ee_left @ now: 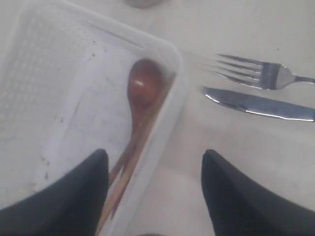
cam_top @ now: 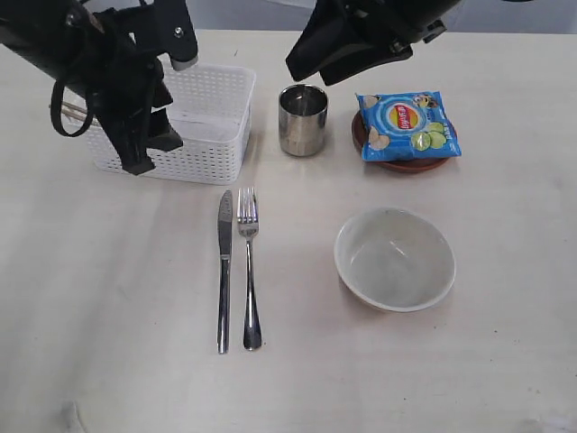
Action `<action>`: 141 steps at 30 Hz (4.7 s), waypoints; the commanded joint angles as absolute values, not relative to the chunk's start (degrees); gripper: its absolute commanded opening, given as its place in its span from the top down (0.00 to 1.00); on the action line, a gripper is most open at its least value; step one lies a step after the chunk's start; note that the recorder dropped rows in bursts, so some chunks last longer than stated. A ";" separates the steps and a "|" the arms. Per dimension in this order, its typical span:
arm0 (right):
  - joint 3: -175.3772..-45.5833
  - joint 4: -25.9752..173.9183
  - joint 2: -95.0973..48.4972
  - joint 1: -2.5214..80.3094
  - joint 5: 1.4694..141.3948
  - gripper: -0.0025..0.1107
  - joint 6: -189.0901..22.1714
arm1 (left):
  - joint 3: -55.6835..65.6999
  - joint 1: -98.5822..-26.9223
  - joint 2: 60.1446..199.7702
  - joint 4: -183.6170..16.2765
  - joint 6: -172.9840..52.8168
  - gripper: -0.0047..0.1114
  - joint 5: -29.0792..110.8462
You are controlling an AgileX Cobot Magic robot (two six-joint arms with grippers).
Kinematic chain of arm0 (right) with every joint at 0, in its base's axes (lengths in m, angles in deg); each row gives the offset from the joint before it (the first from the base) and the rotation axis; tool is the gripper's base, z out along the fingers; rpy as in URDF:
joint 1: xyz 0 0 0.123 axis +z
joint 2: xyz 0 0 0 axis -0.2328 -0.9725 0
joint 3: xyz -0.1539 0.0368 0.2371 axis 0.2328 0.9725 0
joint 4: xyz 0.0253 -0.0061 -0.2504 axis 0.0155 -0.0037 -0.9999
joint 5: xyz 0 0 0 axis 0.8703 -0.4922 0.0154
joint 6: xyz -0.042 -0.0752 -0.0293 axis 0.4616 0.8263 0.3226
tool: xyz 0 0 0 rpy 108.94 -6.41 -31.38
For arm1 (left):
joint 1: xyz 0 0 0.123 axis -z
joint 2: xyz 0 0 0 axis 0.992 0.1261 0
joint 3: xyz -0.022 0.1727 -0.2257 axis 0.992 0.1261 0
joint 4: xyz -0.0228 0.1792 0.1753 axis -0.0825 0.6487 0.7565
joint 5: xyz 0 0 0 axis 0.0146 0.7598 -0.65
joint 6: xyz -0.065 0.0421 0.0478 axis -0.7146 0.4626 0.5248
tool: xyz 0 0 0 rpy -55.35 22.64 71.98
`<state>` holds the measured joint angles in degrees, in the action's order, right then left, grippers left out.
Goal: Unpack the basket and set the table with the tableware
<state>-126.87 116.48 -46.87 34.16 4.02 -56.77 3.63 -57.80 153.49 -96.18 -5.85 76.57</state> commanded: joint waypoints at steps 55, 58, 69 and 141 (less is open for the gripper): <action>-126.73 117.36 -46.49 34.92 4.15 0.57 -53.47 | 19.19 -54.72 136.44 -74.46 3.28 0.96 99.80; -126.73 117.36 -46.49 34.92 4.15 0.57 -53.47 | 23.75 -54.45 133.87 -70.23 16.79 0.96 94.21; -126.73 117.58 -46.49 34.92 5.36 0.57 -53.19 | 25.61 -54.45 138.97 -66.88 25.58 0.96 95.36; -124.59 120.57 -46.49 37.05 12.65 0.57 -48.90 | 19.94 -54.45 125.57 -78.49 -5.42 0.30 95.99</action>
<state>-123.28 120.30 -46.87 37.00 12.08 -48.19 19.65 -54.79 130.16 -78.55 -0.30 96.11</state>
